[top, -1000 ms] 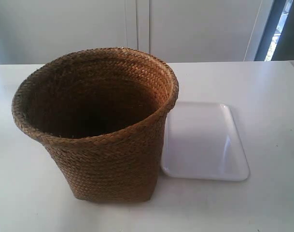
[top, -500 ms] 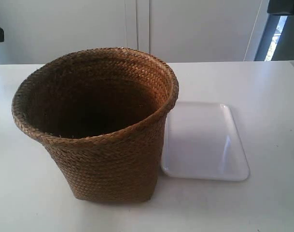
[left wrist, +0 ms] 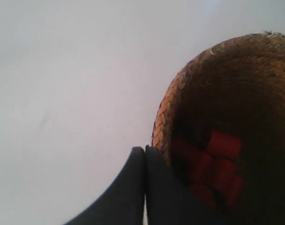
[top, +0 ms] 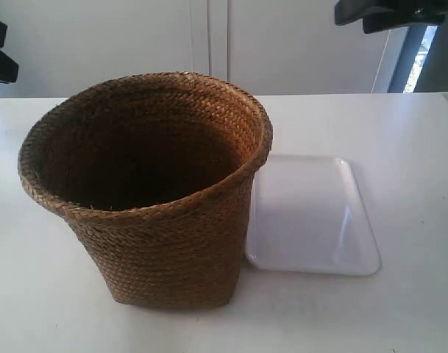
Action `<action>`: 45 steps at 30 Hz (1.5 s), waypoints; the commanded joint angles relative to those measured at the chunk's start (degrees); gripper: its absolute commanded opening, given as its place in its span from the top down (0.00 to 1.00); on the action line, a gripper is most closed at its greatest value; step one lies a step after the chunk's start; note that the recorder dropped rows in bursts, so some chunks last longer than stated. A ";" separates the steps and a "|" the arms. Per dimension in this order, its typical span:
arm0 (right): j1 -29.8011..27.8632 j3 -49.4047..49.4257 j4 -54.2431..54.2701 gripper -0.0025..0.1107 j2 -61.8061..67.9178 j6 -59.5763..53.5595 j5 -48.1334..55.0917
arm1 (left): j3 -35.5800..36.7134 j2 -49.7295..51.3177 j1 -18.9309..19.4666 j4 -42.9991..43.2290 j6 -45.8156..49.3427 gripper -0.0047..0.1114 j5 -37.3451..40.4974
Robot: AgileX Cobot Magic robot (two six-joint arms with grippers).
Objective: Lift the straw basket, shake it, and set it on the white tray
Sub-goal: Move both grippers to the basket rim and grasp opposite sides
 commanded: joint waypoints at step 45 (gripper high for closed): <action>16.62 -6.43 -12.60 0.28 14.05 9.42 12.08 | -1.46 11.21 -0.32 -6.21 0.47 0.53 13.65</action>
